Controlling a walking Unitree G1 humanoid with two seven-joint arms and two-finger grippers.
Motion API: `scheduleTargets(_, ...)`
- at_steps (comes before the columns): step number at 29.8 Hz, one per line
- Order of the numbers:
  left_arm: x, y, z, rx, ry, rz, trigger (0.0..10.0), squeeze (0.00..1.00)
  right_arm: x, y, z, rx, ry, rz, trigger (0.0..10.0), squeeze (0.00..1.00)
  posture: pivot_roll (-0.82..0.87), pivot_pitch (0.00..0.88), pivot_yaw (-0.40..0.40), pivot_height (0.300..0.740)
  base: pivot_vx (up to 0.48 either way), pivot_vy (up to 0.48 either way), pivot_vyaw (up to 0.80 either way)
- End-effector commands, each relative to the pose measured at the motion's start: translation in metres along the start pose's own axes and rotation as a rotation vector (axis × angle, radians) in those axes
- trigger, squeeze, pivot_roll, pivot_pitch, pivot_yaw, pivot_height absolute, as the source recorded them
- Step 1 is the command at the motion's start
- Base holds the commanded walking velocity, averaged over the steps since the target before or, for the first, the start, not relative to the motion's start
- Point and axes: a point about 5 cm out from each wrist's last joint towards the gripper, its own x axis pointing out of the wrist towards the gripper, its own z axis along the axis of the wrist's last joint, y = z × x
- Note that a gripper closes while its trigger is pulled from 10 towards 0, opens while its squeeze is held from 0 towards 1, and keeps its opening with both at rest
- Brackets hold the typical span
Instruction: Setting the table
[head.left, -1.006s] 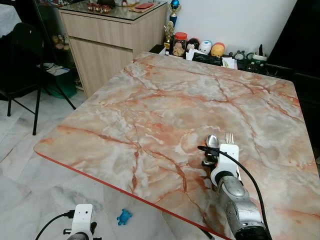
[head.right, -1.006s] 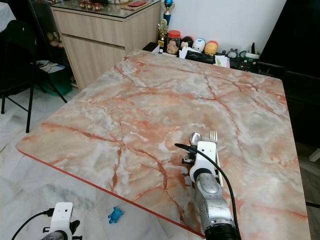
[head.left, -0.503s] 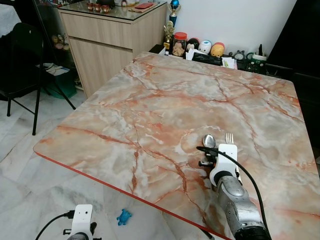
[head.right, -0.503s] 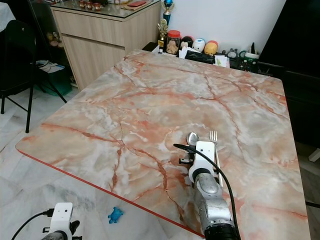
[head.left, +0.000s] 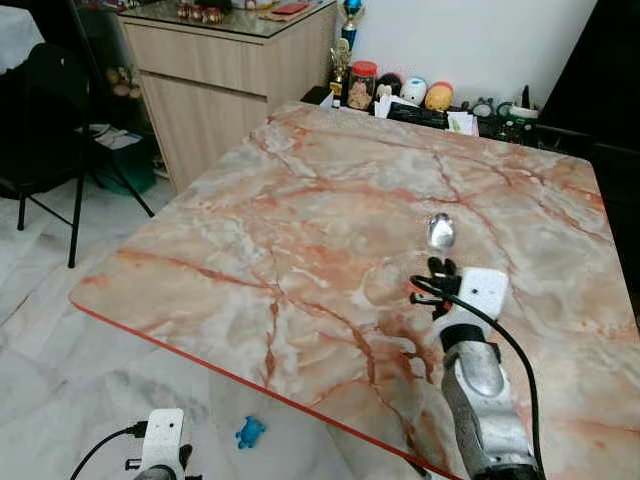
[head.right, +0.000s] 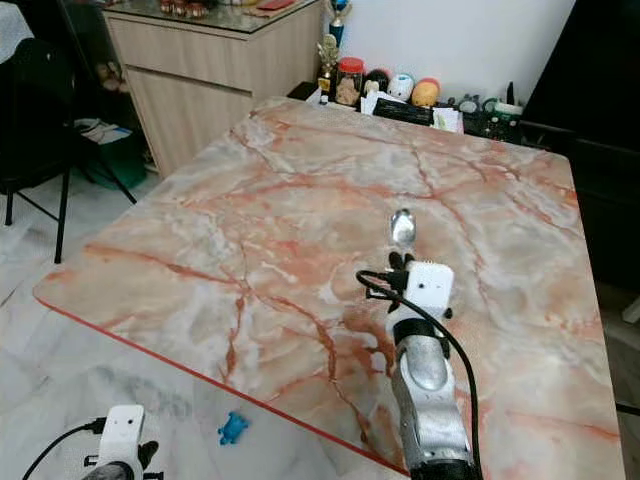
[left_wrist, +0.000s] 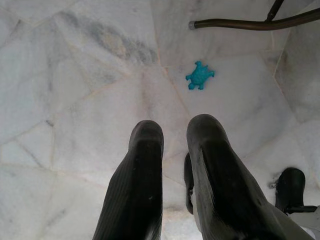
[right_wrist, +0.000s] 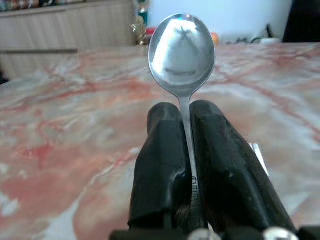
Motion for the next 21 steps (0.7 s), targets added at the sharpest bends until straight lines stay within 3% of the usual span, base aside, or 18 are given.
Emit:
scheduleTargets(1,-0.001,0.002,-0.004,-0.005,0.013,0.008,10.0,0.00,-0.002,-0.004,0.012,-0.015,-0.078,-0.008,10.0,0.00,0.10,0.000,-0.048,0.740,0.000,0.000,0.00)
scheduleTargets(4,-0.001,0.003,-0.006,0.023,0.026,0.008,10.0,0.00,-0.004,-0.002,0.021,-0.026,-0.155,0.004,10.0,0.00,0.10,0.000,-0.048,0.740,0.000,0.000,0.00)
scheduleTargets(21,-0.001,0.002,-0.007,0.035,0.027,-0.001,10.0,0.00,0.004,0.000,0.037,-0.001,-0.256,-0.015,10.0,0.00,0.10,0.000,-0.047,0.740,0.000,0.000,0.00)
